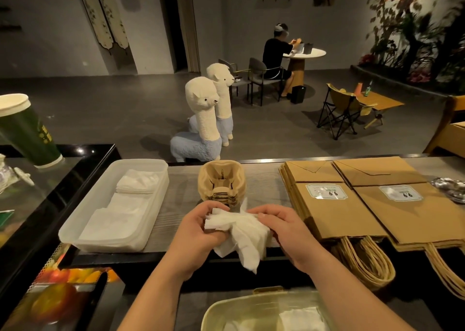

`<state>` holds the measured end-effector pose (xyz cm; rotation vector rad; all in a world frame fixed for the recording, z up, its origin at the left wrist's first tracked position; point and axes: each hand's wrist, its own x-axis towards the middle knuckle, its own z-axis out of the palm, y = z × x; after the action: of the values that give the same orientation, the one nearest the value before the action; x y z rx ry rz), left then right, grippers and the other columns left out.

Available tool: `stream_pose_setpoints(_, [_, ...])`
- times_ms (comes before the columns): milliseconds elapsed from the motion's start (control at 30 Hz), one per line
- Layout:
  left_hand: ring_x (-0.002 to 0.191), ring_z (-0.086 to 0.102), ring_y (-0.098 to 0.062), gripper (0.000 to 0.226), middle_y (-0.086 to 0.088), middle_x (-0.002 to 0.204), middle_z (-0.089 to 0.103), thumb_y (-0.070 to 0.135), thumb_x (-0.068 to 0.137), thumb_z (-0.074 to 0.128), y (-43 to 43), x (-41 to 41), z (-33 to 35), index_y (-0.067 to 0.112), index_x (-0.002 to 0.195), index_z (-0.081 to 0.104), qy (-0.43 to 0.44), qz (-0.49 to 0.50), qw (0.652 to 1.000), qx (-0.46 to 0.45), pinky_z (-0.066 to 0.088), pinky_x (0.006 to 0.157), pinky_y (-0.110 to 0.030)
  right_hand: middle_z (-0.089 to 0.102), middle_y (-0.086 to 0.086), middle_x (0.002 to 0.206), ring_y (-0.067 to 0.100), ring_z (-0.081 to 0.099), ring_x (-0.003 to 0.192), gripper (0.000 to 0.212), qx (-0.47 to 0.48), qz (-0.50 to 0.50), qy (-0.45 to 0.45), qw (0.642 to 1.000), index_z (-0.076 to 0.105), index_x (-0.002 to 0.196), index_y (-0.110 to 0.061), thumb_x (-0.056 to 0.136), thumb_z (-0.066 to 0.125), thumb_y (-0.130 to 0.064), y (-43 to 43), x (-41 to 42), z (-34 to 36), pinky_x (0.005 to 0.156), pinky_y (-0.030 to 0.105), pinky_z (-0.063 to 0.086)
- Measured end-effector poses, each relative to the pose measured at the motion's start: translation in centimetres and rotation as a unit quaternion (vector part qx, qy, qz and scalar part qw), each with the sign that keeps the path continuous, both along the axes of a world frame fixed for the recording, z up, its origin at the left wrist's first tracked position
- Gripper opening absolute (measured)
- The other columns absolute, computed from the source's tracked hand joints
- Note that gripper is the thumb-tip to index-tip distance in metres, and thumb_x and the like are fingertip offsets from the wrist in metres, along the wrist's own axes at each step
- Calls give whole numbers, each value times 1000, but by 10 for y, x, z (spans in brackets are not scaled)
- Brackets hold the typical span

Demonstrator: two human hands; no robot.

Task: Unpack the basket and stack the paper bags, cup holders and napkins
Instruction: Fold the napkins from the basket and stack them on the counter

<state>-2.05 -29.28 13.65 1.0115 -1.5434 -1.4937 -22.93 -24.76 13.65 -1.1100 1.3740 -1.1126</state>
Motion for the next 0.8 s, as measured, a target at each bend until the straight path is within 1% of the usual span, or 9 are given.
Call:
stream_pose_setpoints(100, [93, 73, -22, 47, -5, 100, 76, -17, 82, 69, -1, -4, -2, 27, 99, 73, -2, 38, 999, 14, 61, 80, -32, 68, -2, 124, 23, 61, 118, 40, -15, 83, -26, 996, 69, 121, -34, 88, 59, -55, 4, -2, -4, 101, 43, 50])
stream_pose_setpoints(233, [94, 73, -21, 49, -4, 101, 75, -16, 80, 71, -3, -6, -7, 28, 102, 72, -9, 51, 998, 17, 59, 74, -30, 56, -22, 130, -3, 60, 115, 90, -16, 139, 93, 986, 37, 144, -44, 71, 87, -28, 5, 2, -6, 98, 21, 51])
stream_pose_setpoints(300, [97, 72, -22, 47, -3, 104, 75, -12, 80, 73, -3, -3, -9, 25, 109, 69, -3, 56, 998, 21, 59, 75, -30, 57, -24, 124, -5, 60, 108, 84, -36, 113, 154, 981, 38, 139, -48, 76, 85, -18, 3, 9, -9, 90, 18, 53])
stream_pose_setpoints(433, [102, 72, -18, 50, 2, 111, 73, -7, 84, 74, -2, 8, -12, 27, 119, 62, -17, 51, 999, 5, 60, 81, -31, 66, -25, 104, 1, 64, 98, 56, -98, 34, 159, 982, 56, 119, -42, 85, 69, 1, -2, 9, -15, 82, 21, 55])
stream_pose_setpoints(567, [117, 62, -7, 64, 20, 120, 63, -1, 81, 75, 3, 11, -13, 36, 129, 53, -79, 67, 989, -102, 52, 99, -25, 65, -23, 98, 5, 63, 88, 55, -124, 24, 150, 981, 58, 113, -35, 83, 64, 10, -9, 4, -15, 76, 22, 54])
stream_pose_setpoints(633, [132, 48, -8, 68, 22, 136, 49, 17, 77, 72, 9, 7, -8, 37, 136, 48, -156, 53, 953, -254, 39, 110, -19, 65, -25, 103, 7, 65, 94, 57, -108, 42, 153, 981, 57, 115, -39, 84, 65, 8, -10, 5, -18, 82, 26, 57])
stream_pose_setpoints(700, [149, 28, -13, 78, 16, 153, 33, 32, 74, 69, 10, 1, 0, 32, 147, 41, -250, -2, 897, -364, 23, 120, -27, 64, -28, 108, 3, 64, 103, 56, -106, 53, 161, 980, 55, 116, -41, 87, 69, 4, -8, 5, -15, 89, 25, 55])
stream_pose_setpoints(767, [151, 19, -6, 89, 16, 156, 30, 49, 76, 68, 8, -8, 14, 31, 154, 31, -319, -40, 866, -384, 16, 124, -35, 64, -28, 113, -2, 62, 110, 57, -112, 76, 201, 970, 52, 121, -44, 88, 71, -1, -4, 3, -2, 93, 22, 53])
stream_pose_setpoints(800, [146, 25, 0, 93, 18, 152, 36, 55, 75, 69, 7, -13, 22, 31, 155, 28, -328, -50, 868, -371, 17, 123, -37, 63, -26, 117, -3, 60, 112, 62, -119, 92, 232, 961, 48, 125, -46, 88, 72, -3, -2, 3, 8, 95, 22, 52])
